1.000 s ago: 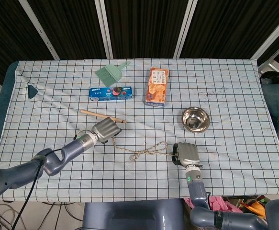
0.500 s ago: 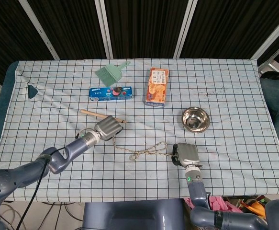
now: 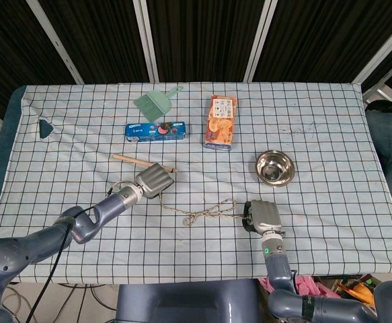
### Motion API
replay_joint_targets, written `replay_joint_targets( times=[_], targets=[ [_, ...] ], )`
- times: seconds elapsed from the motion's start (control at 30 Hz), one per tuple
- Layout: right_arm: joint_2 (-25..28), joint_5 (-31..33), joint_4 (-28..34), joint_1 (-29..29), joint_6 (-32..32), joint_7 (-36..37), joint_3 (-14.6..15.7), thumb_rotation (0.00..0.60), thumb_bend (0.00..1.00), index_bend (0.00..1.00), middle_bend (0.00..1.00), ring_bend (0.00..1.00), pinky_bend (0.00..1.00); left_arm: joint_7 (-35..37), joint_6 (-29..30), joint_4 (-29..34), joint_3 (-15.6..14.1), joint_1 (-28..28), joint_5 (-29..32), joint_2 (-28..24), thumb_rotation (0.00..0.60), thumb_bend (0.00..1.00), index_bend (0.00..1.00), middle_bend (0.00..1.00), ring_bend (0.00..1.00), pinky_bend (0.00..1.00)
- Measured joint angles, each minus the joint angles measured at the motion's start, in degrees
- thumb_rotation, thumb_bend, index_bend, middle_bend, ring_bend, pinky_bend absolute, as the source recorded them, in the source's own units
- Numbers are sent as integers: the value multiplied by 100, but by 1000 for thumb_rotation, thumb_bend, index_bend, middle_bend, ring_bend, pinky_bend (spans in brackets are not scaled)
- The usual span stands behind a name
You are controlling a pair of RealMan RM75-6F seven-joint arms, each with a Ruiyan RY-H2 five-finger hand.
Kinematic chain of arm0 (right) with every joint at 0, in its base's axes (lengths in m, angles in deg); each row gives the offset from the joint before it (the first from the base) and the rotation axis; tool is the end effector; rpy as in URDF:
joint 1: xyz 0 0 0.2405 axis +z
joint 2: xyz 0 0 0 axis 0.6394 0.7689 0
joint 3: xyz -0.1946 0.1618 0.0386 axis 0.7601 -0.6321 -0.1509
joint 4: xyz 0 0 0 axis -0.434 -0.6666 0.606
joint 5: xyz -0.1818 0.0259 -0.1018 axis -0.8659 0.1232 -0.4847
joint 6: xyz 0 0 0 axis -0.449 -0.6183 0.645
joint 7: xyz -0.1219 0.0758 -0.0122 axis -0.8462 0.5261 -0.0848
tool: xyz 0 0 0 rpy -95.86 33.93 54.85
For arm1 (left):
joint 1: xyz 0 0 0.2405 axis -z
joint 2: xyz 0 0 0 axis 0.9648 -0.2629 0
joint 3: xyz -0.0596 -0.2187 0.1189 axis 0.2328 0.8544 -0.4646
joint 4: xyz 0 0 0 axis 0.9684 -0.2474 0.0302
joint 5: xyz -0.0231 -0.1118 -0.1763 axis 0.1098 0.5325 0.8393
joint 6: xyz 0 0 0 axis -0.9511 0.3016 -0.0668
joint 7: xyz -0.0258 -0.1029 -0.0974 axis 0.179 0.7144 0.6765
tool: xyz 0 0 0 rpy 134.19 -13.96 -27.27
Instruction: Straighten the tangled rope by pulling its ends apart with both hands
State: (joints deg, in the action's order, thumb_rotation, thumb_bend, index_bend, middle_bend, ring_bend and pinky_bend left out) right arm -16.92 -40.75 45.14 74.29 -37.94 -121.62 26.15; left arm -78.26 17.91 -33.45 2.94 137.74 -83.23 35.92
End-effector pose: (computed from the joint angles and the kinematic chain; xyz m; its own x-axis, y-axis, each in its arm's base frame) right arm -0.1796 -0.2858 -0.0483 0.2650 -0.3998 0.8775 -0.9416 0.0886 0.3247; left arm -0.1201 0.4154 -0.0788 0.8658 0.1434 0.4794 0.4131 -0.7454 -0.5231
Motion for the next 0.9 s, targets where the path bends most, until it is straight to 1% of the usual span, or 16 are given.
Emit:
replay_joint_targets(
  times=[0.13, 0.37, 0.5, 0.63, 0.9],
  targets=[
    [-4, -14, -10, -2, 16, 12, 7, 600, 408, 621, 911, 965, 1000, -57, 3, 1, 4, 1, 30, 10, 600, 337, 561, 697, 617, 543],
    [-9, -17, -16, -2, 16, 6, 6, 600, 408, 621, 911, 966, 1000, -88, 36, 18, 24, -5, 78, 25, 600, 339, 578, 698, 618, 543],
    [-20, -20, -24, -2, 15, 0, 11, 600, 409, 622, 911, 966, 1000, -131, 5, -11, 25, -8, 118, 34, 600, 384, 584, 700, 619, 543],
    [-30, -16, -38, 1, 22, -11, 17, 600, 408, 623, 911, 966, 1000, -153, -44, -5, 28, -2, 164, 36, 600, 392, 576, 700, 619, 543],
    [-37, -13, -39, 2, 25, -29, 24, 600, 408, 626, 911, 966, 1000, -144, -155, 21, 18, 21, 225, 27, 600, 392, 471, 700, 619, 543]
  ],
)
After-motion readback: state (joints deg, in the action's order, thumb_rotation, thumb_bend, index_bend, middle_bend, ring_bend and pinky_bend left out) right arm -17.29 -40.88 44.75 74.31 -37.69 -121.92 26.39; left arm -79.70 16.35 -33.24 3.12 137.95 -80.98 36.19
